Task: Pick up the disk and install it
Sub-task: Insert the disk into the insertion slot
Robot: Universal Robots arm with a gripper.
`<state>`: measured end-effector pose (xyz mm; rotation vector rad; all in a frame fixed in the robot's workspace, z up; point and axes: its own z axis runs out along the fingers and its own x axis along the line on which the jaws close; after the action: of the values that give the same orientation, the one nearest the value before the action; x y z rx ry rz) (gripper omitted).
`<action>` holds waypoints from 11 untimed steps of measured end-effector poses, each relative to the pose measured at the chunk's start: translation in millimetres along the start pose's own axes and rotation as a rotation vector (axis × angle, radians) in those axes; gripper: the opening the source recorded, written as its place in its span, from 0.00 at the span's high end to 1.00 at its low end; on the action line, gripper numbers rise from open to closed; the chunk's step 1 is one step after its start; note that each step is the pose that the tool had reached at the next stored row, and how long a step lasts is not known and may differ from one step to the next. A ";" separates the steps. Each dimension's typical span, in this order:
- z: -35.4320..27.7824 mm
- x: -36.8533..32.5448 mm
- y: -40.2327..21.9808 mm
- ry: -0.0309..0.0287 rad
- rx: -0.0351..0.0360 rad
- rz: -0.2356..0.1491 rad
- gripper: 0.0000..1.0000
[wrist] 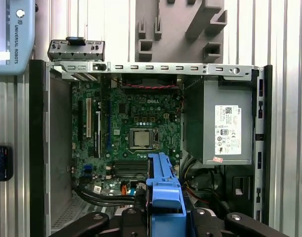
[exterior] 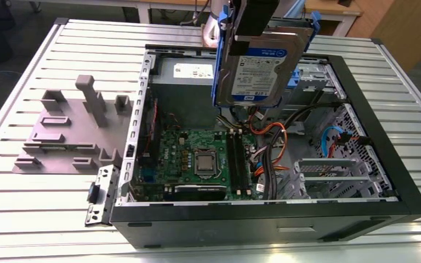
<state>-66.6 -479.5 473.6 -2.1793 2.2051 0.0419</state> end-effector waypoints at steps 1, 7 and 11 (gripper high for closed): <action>0.0 0.0 0.0 0.0000 -0.0001 0.000 0.64; 0.0 0.0 0.0 0.0000 0.0000 0.000 0.64; 0.0 1.5 -0.1 0.0000 -0.0001 0.000 0.64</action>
<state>-66.6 -481.0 473.6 -2.1793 2.2051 0.0420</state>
